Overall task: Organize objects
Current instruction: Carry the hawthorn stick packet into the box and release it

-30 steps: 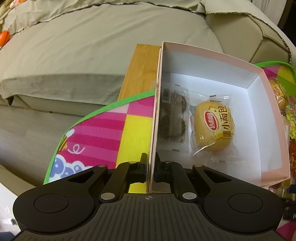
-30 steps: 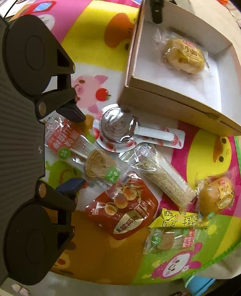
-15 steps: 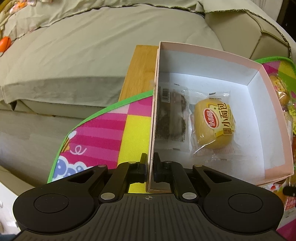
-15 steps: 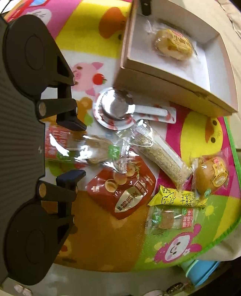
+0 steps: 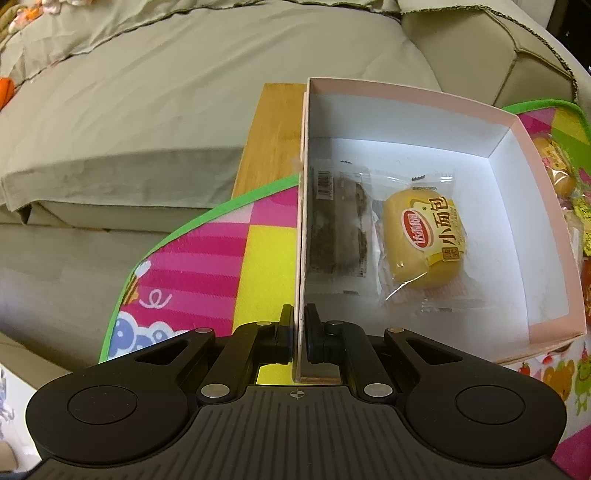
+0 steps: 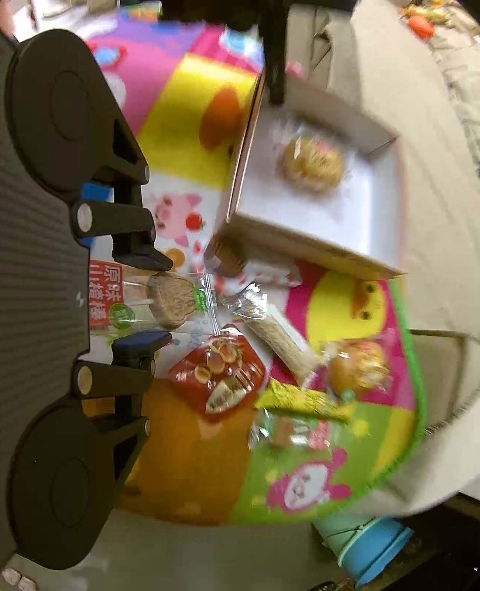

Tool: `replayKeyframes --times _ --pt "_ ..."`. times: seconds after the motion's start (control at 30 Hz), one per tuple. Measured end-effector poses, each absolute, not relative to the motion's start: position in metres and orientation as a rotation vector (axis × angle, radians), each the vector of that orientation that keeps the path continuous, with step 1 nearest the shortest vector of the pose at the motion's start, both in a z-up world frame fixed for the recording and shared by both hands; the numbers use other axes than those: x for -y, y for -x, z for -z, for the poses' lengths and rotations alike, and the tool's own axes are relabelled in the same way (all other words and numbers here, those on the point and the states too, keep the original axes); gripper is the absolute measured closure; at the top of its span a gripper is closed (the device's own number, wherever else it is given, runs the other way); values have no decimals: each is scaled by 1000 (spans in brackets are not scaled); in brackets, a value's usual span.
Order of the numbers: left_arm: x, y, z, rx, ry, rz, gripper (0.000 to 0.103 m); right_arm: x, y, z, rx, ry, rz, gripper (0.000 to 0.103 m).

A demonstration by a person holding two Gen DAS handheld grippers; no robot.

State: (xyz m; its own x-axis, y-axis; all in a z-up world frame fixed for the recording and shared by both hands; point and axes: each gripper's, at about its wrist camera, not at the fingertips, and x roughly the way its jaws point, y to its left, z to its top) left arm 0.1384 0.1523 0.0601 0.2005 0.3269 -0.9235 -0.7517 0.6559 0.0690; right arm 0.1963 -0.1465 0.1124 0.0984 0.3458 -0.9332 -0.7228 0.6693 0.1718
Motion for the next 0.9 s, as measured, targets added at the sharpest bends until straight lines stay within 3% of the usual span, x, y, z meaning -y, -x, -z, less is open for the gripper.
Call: replayKeyframes --times 0.27,0.5,0.7,0.8,0.9 --pt "-152 -137 -61 -1145 479 -791 95 175 -198 -235 -1096 285 -871 69" --pt "-154 -135 -65 -1113 503 -778 95 142 -198 -325 -945 177 -956 69" --pt "-151 -130 -71 -1079 486 -767 96 72 -221 -327 -979 -16 -1044 69" --pt "-153 -128 -72 -1075 506 -764 95 38 -237 -309 -1006 -165 -1009 62" --pt "-154 -128 -72 -1077 507 -757 95 14 -245 -286 -1076 -196 -942 61"
